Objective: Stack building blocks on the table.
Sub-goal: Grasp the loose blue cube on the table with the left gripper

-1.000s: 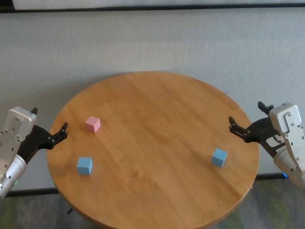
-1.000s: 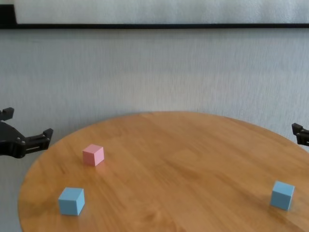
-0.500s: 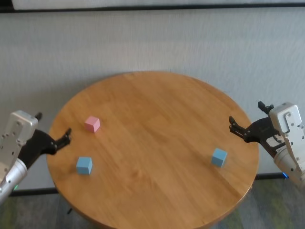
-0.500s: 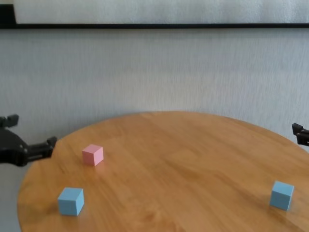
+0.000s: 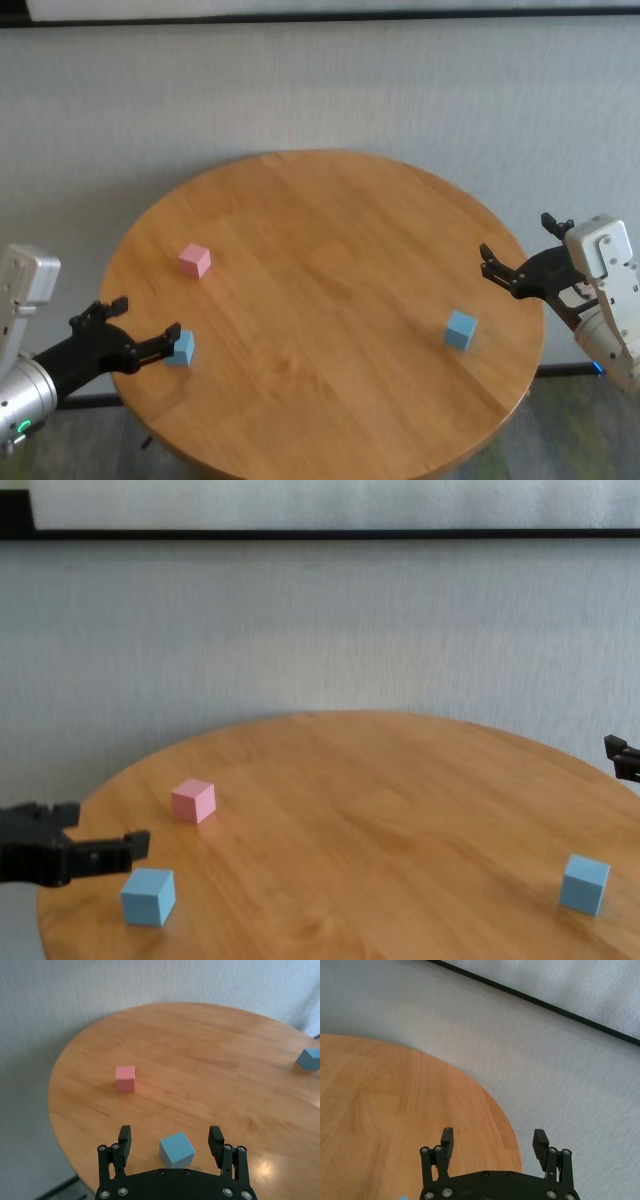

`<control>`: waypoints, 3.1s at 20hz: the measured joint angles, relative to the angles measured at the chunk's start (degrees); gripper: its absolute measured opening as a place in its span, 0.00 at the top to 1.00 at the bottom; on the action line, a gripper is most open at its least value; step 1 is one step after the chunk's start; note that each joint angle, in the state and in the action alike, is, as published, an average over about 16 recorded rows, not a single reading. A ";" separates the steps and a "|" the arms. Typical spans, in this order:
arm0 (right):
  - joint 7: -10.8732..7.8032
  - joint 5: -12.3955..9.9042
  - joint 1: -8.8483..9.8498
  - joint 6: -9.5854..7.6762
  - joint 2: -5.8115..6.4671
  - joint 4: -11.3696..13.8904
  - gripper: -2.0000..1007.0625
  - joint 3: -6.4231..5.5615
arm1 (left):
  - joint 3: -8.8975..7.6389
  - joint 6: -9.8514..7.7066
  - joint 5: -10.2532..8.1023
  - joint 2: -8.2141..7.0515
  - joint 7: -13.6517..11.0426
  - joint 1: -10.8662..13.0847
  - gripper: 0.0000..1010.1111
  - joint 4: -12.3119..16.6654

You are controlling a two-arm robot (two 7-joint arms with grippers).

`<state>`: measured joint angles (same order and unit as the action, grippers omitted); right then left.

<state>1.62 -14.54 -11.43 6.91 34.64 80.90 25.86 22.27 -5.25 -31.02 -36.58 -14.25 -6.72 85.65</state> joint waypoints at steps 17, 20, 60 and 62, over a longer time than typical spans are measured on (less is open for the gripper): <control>0.00 0.00 0.00 0.00 0.00 0.00 0.01 0.00 | -3.72 -12.94 -4.58 4.54 5.92 2.65 0.01 4.95; 0.00 0.00 0.00 0.00 0.00 0.00 0.01 0.00 | -3.67 -14.02 -3.52 5.18 7.24 3.08 0.01 6.24; 0.00 0.00 0.00 0.00 0.00 0.00 0.01 0.00 | -2.83 -15.12 7.36 13.42 13.04 2.05 0.01 1.86; 0.00 0.00 0.00 0.00 0.00 0.00 0.01 0.00 | -2.86 -14.93 7.78 13.72 13.01 1.74 0.01 1.22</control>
<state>1.62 -14.54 -11.43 6.91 34.64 80.89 25.86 19.41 -20.19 -23.24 -22.86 -1.24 -4.98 86.87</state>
